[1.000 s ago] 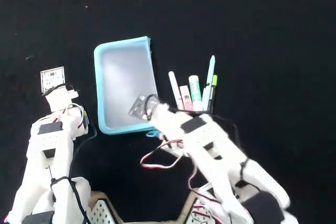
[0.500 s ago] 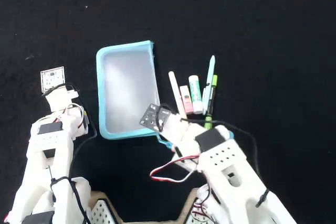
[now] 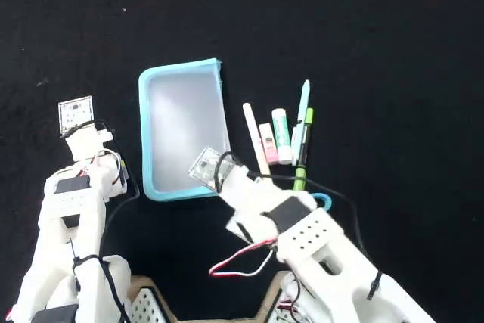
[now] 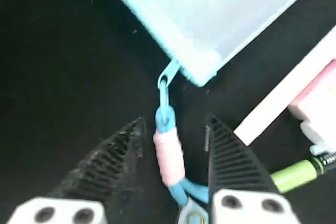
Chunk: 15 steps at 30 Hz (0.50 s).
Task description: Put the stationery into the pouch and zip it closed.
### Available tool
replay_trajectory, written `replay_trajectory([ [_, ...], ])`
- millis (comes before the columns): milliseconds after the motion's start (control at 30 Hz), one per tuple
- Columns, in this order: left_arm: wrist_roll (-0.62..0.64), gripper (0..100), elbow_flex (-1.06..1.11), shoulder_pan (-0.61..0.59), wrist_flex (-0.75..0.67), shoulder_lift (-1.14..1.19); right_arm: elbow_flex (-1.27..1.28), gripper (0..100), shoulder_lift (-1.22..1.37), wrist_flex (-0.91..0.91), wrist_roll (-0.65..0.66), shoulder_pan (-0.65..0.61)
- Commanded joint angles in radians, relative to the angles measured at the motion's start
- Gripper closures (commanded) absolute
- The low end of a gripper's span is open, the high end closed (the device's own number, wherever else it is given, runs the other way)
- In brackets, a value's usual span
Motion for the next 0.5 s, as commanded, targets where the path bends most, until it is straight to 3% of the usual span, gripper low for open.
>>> replay_trajectory([
  [0,0.002,88,-0.012,-0.001,-0.017,-0.008,0.030,82.4,-0.019,-0.107,-0.017,-0.012],
  [200,0.002,88,-0.013,-0.001,-0.017,-0.008,0.042,82.5,0.021,-0.167,-0.020,-0.012],
  [467,0.002,88,-0.012,-0.001,-0.017,-0.008,-0.102,82.5,0.331,-0.216,-0.021,-0.011],
])
